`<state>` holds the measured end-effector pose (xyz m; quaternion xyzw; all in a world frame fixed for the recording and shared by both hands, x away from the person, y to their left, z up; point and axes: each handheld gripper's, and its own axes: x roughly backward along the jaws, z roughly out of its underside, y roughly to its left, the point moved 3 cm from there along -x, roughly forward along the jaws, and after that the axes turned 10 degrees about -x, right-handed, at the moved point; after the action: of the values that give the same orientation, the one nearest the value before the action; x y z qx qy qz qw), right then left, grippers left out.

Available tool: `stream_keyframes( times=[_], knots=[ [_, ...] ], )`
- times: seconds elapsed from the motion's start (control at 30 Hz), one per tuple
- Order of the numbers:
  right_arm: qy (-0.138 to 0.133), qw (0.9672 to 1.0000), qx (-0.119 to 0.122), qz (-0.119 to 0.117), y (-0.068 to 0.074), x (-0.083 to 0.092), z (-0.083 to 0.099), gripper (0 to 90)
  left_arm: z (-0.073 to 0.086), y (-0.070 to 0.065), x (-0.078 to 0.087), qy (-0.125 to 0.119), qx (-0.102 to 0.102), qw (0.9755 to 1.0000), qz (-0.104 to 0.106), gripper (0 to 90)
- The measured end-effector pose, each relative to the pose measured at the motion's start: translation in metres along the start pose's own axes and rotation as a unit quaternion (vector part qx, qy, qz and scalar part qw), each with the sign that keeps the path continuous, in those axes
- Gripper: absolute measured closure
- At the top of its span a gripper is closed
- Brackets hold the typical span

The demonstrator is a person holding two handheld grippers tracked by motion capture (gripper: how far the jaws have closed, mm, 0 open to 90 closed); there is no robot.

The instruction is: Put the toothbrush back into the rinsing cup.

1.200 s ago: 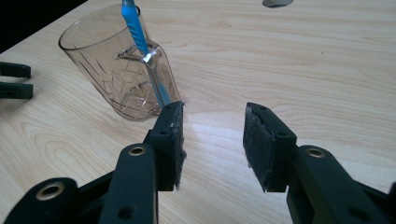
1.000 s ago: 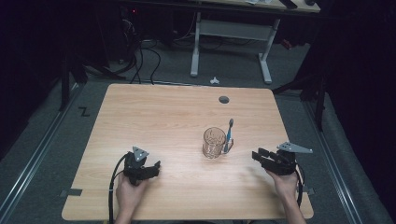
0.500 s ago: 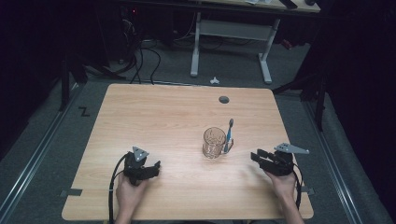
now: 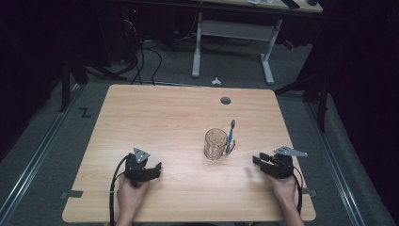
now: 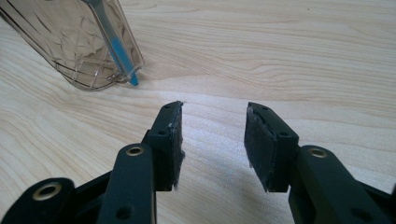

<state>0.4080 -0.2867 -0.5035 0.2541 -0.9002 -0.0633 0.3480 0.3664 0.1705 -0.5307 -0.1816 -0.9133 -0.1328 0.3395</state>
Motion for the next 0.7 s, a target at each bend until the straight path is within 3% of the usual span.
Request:
stream_keyframes(
  times=[0.7],
  knots=[
    [0.018, 0.9992, 0.016, 0.032, -0.001, -0.014, 0.01, 54.7, 0.0, 0.0, 0.0, 0.0, 0.0, 1.0, 0.0, 22.1]
  ],
)
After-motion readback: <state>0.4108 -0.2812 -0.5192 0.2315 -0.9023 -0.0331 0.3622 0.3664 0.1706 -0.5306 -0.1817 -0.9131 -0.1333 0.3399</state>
